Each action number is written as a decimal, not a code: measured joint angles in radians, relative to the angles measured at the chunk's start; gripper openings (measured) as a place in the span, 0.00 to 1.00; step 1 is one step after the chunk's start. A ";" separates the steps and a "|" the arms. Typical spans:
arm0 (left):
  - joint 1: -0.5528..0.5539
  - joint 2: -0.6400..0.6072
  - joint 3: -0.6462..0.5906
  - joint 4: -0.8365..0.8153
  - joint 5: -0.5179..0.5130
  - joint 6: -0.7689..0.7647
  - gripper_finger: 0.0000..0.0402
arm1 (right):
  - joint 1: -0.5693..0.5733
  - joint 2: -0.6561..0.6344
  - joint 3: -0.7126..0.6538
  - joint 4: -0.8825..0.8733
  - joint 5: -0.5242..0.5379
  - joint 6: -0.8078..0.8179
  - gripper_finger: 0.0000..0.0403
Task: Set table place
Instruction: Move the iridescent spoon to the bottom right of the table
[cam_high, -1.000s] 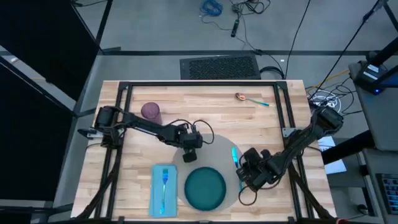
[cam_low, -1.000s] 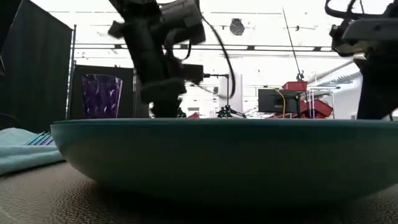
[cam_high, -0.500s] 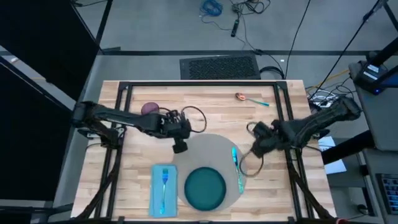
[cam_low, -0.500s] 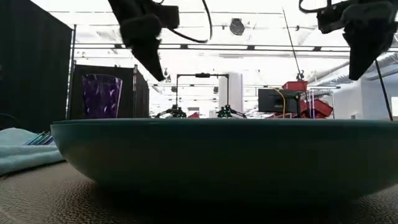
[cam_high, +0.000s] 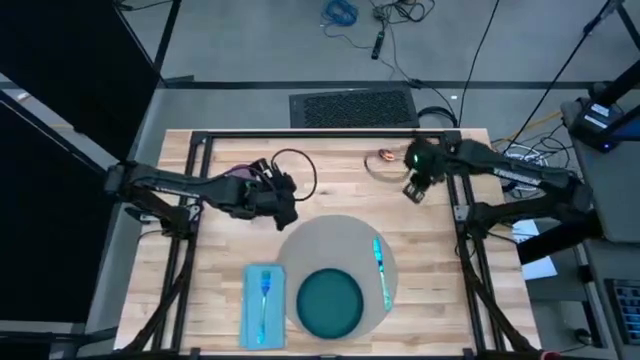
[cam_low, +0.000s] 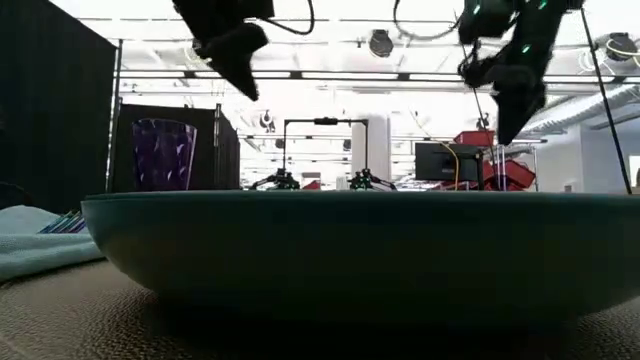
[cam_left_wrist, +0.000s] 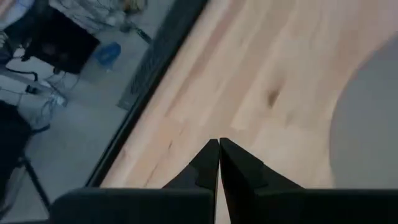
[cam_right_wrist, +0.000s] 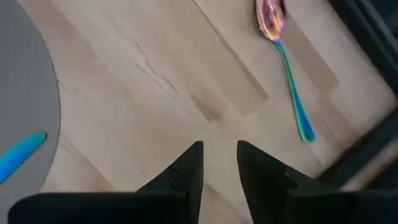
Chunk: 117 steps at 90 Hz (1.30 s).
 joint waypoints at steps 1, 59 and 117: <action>0.000 0.000 -0.004 0.010 -0.005 0.004 0.00 | -0.015 0.008 0.000 0.005 -0.007 -0.020 0.21; 0.056 0.031 -0.027 0.142 -0.019 0.126 0.00 | -0.364 0.494 0.015 0.309 -0.029 -0.562 0.21; 0.056 0.085 -0.027 0.135 0.018 0.143 0.00 | -0.393 0.675 0.118 0.297 -0.151 -0.540 0.20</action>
